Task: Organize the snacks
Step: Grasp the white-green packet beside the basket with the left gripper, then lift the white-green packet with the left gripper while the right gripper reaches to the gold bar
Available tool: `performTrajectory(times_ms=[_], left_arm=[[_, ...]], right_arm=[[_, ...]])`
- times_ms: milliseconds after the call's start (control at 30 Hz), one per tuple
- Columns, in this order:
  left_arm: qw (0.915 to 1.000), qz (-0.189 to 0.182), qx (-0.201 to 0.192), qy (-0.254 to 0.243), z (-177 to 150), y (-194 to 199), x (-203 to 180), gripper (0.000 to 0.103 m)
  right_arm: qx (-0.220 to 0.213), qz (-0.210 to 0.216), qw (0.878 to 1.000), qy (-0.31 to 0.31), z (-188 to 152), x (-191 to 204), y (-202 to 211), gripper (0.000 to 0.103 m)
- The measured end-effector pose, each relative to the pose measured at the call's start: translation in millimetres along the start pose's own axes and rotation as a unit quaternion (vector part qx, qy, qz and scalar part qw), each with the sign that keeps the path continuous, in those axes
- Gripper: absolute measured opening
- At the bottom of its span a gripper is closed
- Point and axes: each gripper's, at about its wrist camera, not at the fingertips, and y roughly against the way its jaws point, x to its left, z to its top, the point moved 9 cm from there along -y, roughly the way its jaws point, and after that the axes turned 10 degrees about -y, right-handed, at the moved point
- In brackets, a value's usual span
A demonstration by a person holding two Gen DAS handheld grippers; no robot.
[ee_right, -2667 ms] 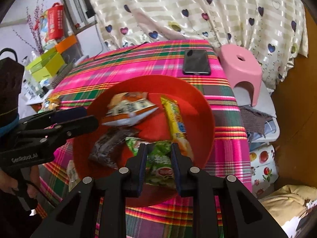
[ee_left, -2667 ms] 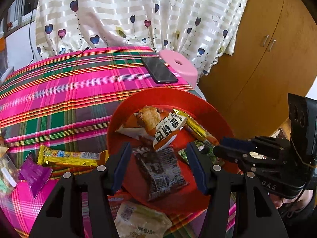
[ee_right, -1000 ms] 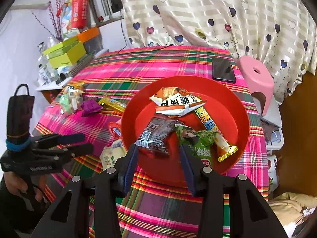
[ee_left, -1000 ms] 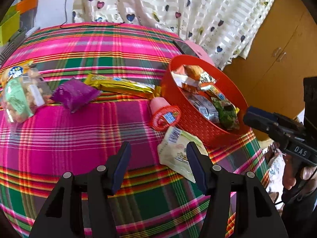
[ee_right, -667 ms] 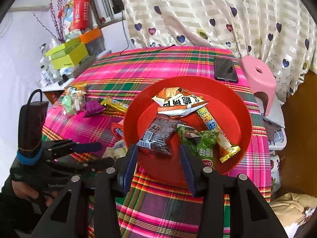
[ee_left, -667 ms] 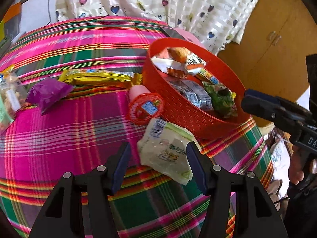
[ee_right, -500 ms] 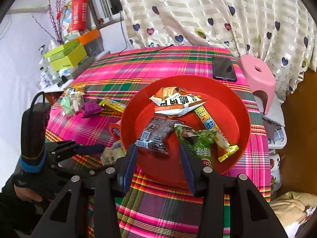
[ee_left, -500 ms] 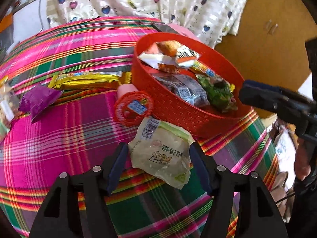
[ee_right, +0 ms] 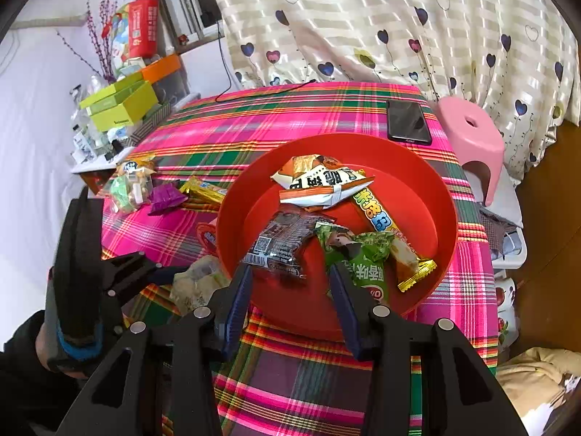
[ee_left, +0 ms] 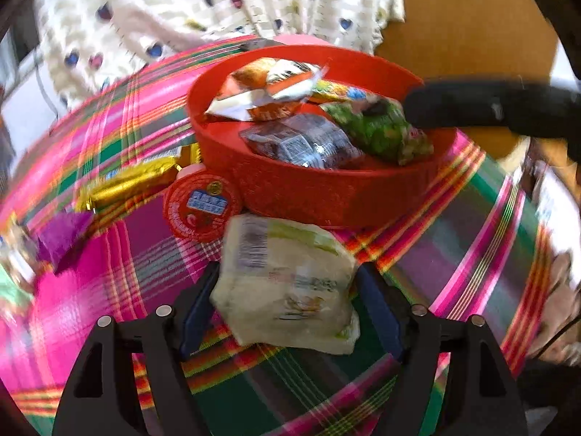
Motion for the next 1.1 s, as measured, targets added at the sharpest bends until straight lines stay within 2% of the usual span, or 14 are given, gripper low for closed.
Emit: performTrajectory(times_ms=[67, 167, 333, 733, 1100], left_arm=[[0.9999, -0.011, 0.001, 0.005, -2, 1, 0, 0.076], [0.9999, -0.007, 0.001, 0.009, -7, 4, 5, 0.076], [0.9982, 0.025, 0.003, 0.055, -20, 10, 32, 0.074], [0.9869, 0.024, -0.03, 0.157, -48, 30, 74, 0.07], [0.9781, 0.04, -0.053, 0.197, -62, 47, 98, 0.07]], right_arm=[[-0.001, 0.0, 1.0, 0.0, 0, 0, 0, 0.043], [-0.002, 0.001, 1.0, 0.002, 0, 1, 0, 0.043], [-0.005, 0.003, 1.0, 0.007, 0, 9, 5, 0.043], [-0.001, 0.009, 1.0, 0.023, 1, 29, 3, 0.043], [0.009, 0.01, 0.999, 0.045, 3, 49, -7, 0.044]])
